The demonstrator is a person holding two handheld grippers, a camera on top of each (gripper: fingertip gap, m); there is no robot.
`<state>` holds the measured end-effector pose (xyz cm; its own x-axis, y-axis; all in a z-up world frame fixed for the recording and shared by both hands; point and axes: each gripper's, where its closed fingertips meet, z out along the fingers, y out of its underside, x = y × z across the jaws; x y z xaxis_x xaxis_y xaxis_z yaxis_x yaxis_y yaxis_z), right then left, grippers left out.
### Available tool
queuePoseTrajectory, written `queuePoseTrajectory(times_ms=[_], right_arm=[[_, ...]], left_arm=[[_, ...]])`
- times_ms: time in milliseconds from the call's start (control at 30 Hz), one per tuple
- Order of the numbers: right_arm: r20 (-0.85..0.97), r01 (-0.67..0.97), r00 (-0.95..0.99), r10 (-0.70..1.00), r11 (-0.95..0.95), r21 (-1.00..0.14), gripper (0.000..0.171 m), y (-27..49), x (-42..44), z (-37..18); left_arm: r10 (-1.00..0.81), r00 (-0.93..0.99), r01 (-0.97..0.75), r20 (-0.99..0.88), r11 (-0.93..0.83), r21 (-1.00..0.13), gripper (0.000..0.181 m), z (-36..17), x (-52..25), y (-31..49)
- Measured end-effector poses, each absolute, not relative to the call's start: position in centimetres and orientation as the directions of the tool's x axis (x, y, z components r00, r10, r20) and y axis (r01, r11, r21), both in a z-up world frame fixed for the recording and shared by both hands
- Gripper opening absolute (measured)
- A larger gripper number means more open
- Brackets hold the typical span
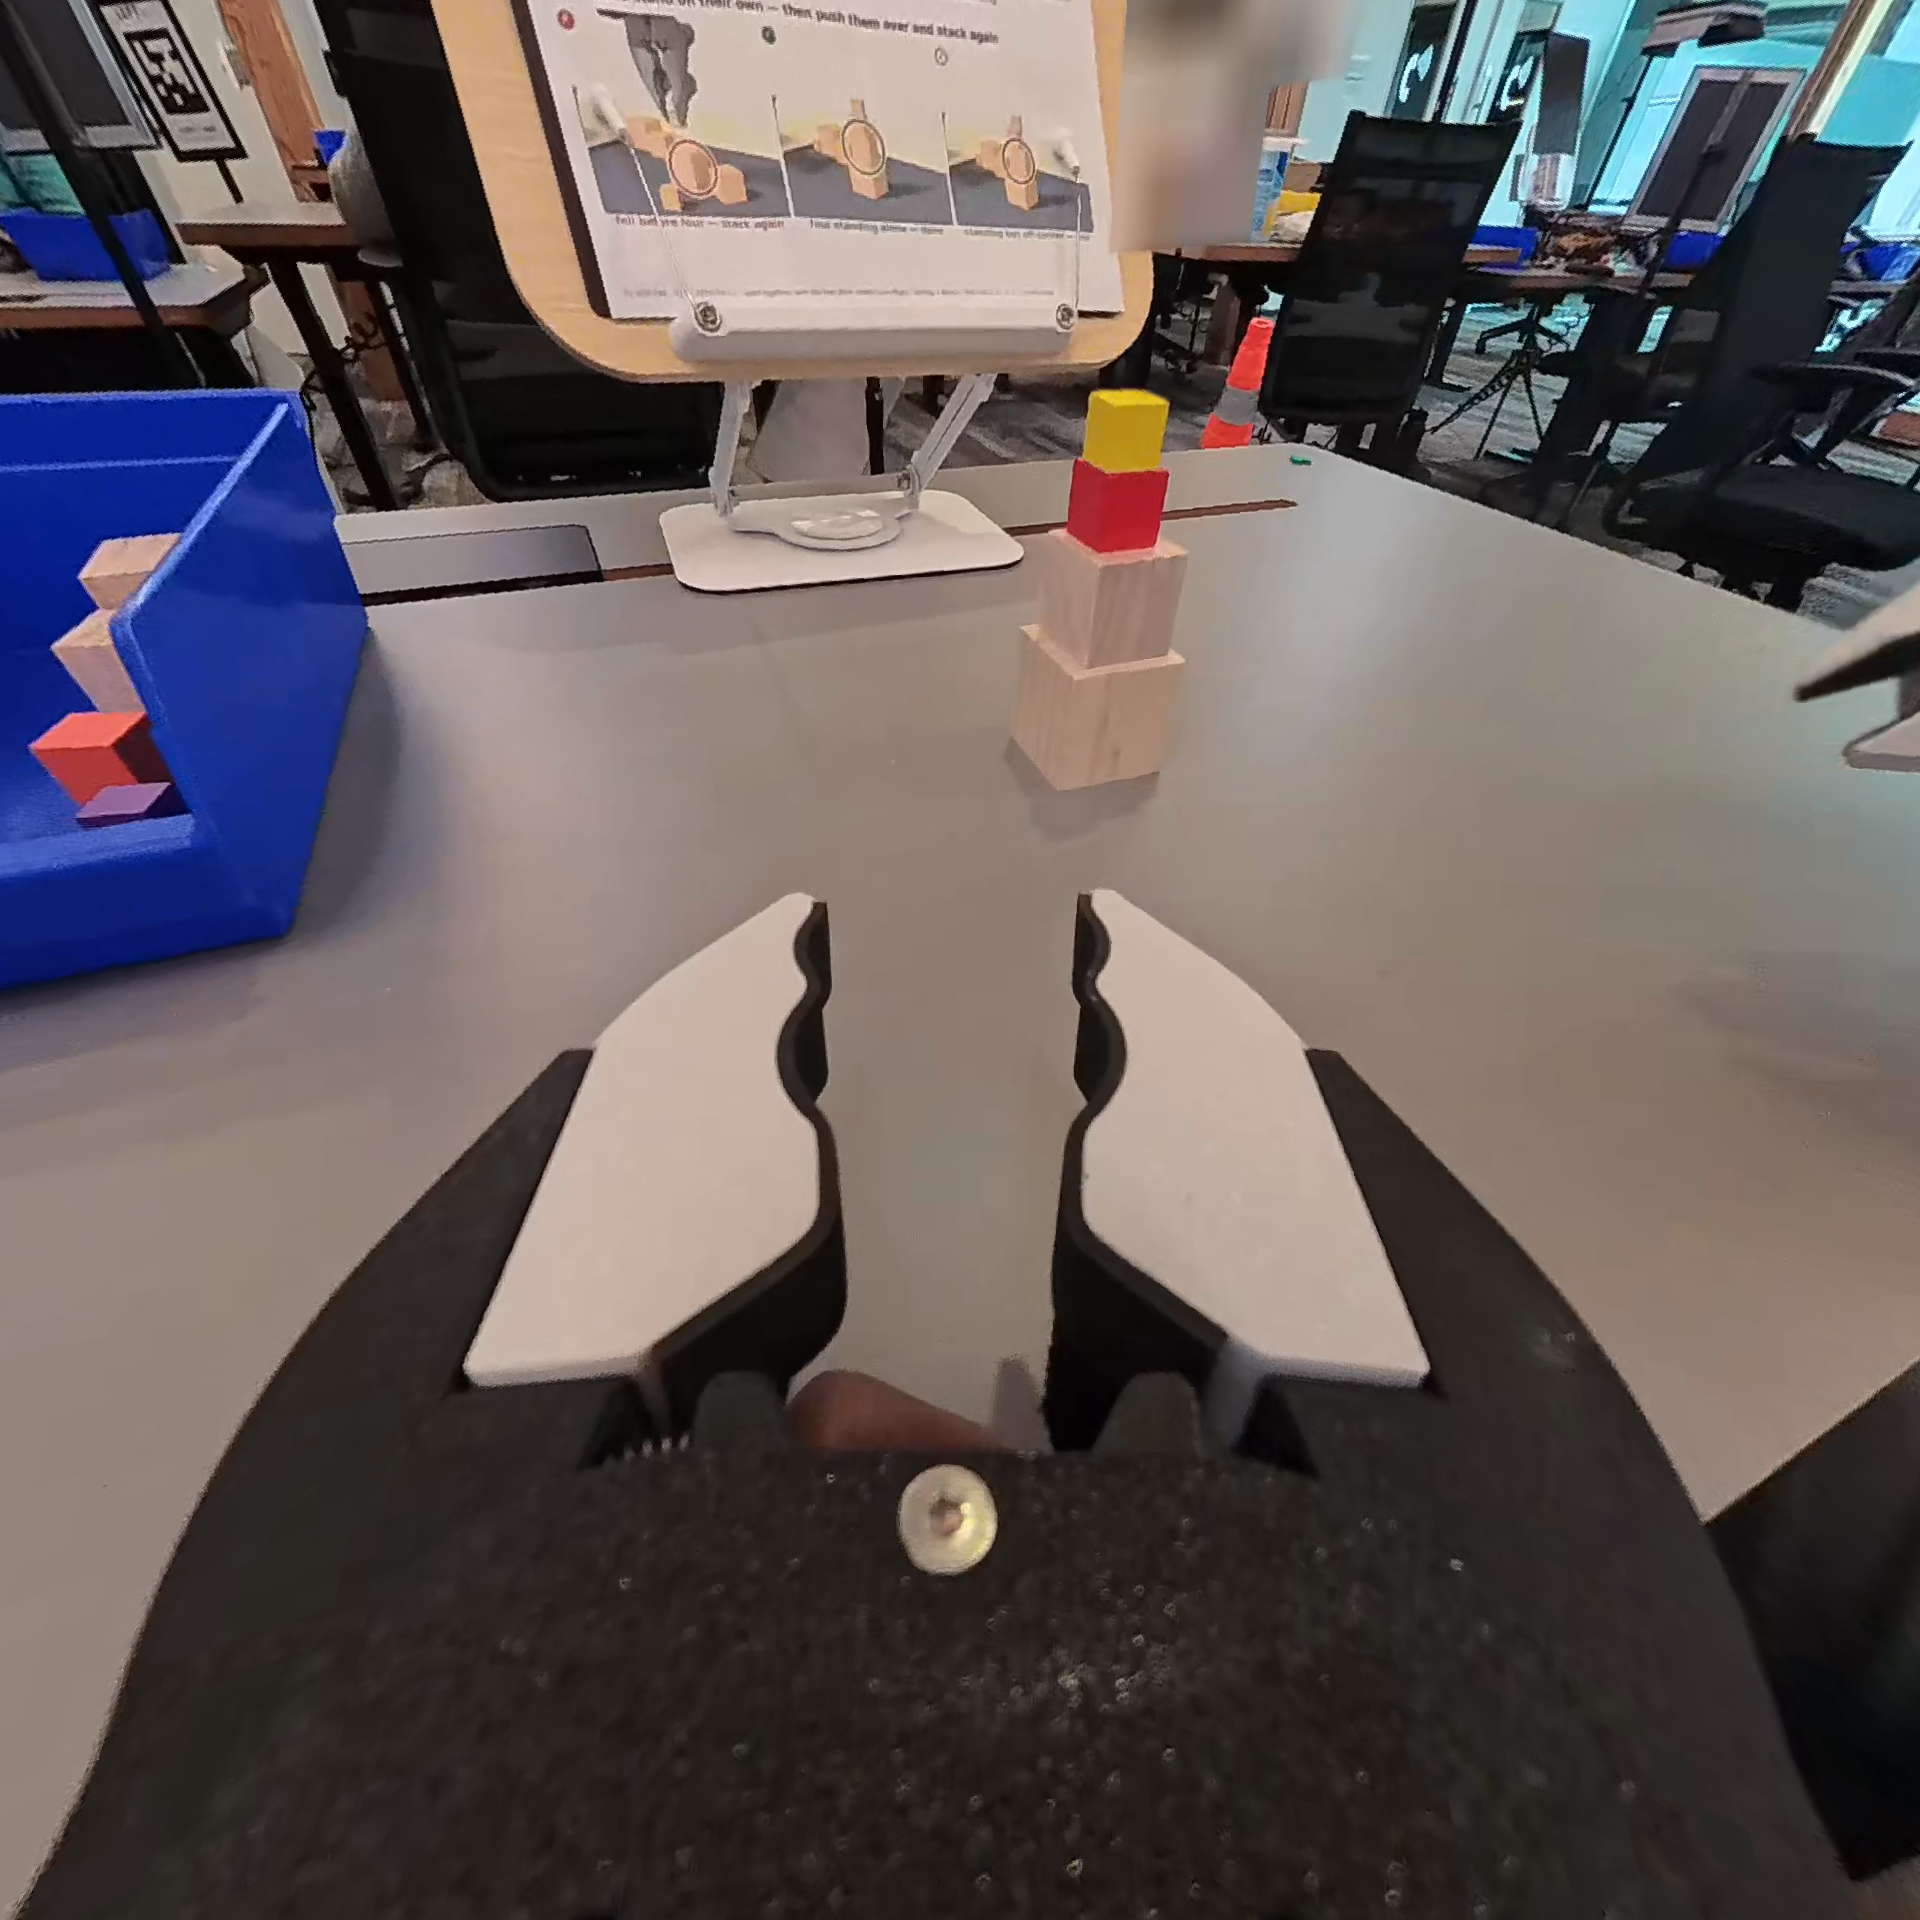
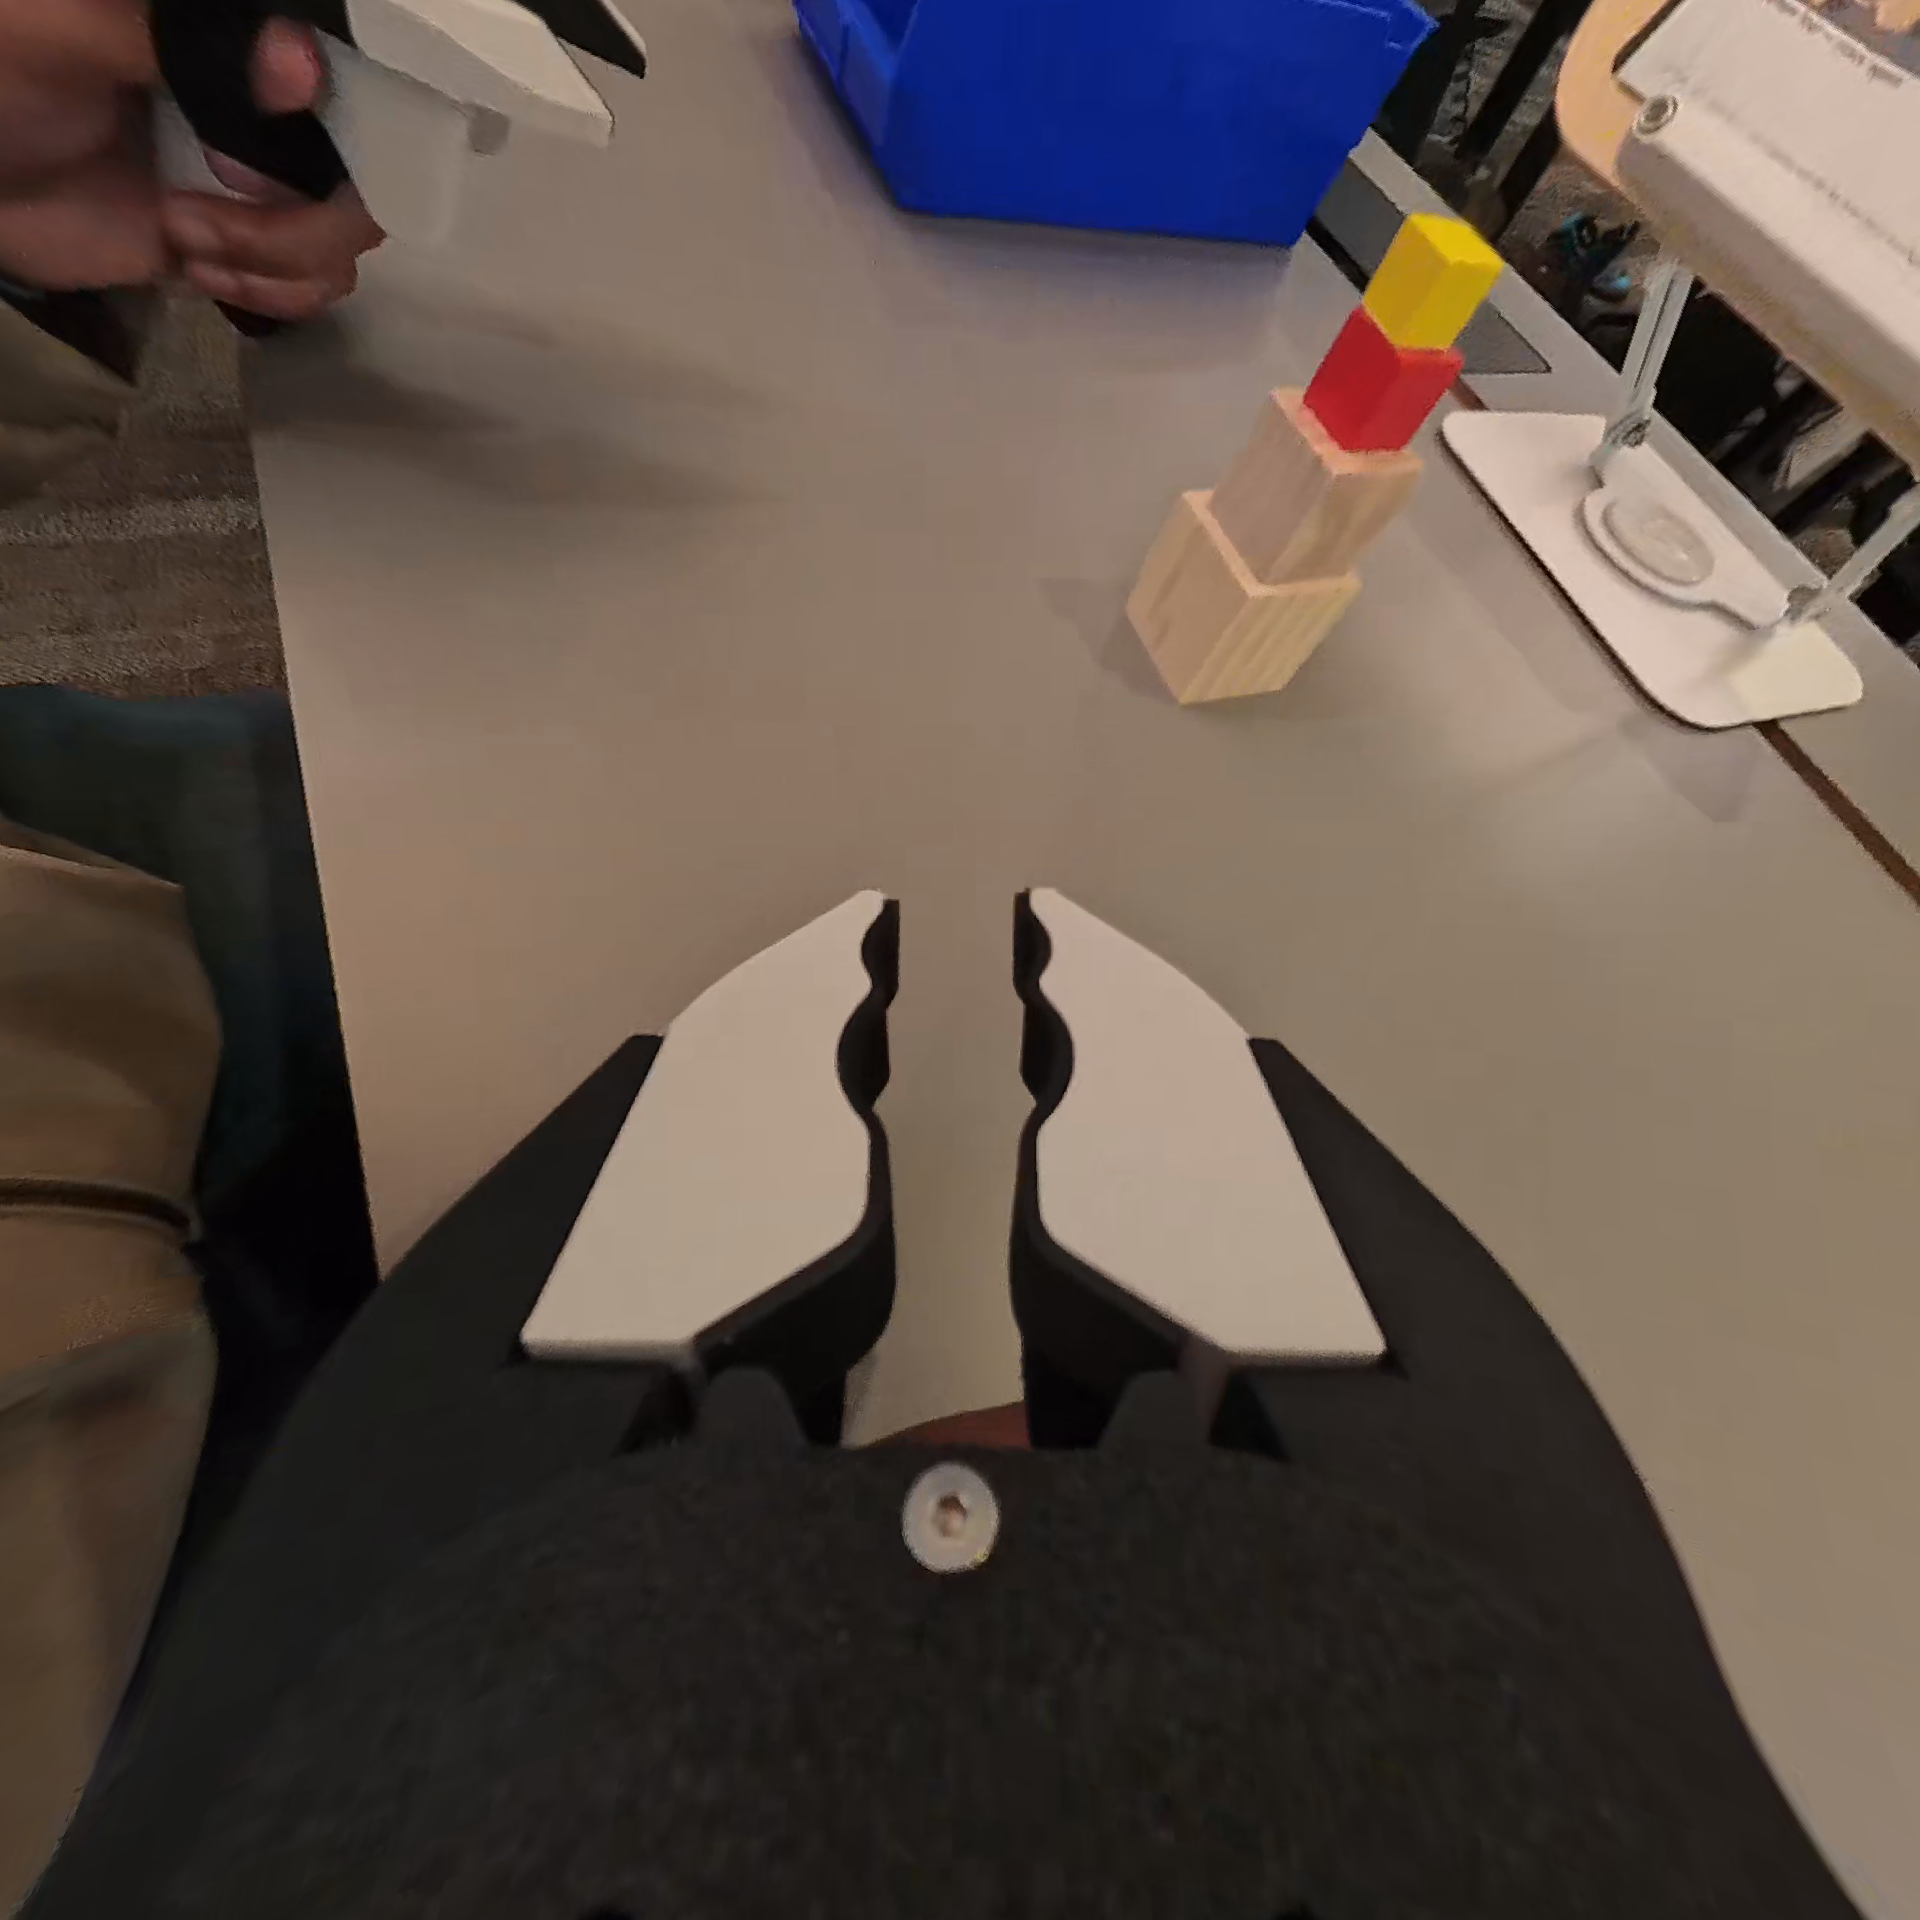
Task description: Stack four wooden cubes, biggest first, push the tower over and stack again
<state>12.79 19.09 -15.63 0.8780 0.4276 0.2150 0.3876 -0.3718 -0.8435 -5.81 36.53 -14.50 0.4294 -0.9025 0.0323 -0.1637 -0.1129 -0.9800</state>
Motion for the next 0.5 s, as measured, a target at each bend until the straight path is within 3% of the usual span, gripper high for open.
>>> queuePoseTrajectory(times_ms=[300, 400, 500], right_arm=[[0.183, 0.358, 0.891, 0.414, -0.397, -0.845, 0.015, 18.0, 14.0, -16.6], [0.189, 0.378, 0.88, 0.436, -0.402, -0.834, 0.001, 17.9, 13.8, -17.1], [0.174, 0.38, 0.873, 0.456, -0.412, -0.828, 0.0, 17.9, 13.5, -17.4]], left_arm=[[-0.9, 0.436, -0.203, -0.001, -0.097, -0.974, 0.045, -15.2, -5.2, 36.2], [-0.901, 0.433, -0.21, -0.003, -0.098, -0.973, 0.045, -15.4, -5.1, 36.2], [-0.905, 0.425, -0.211, 0.005, -0.105, -0.972, 0.046, -15.4, -5.0, 36.1]])
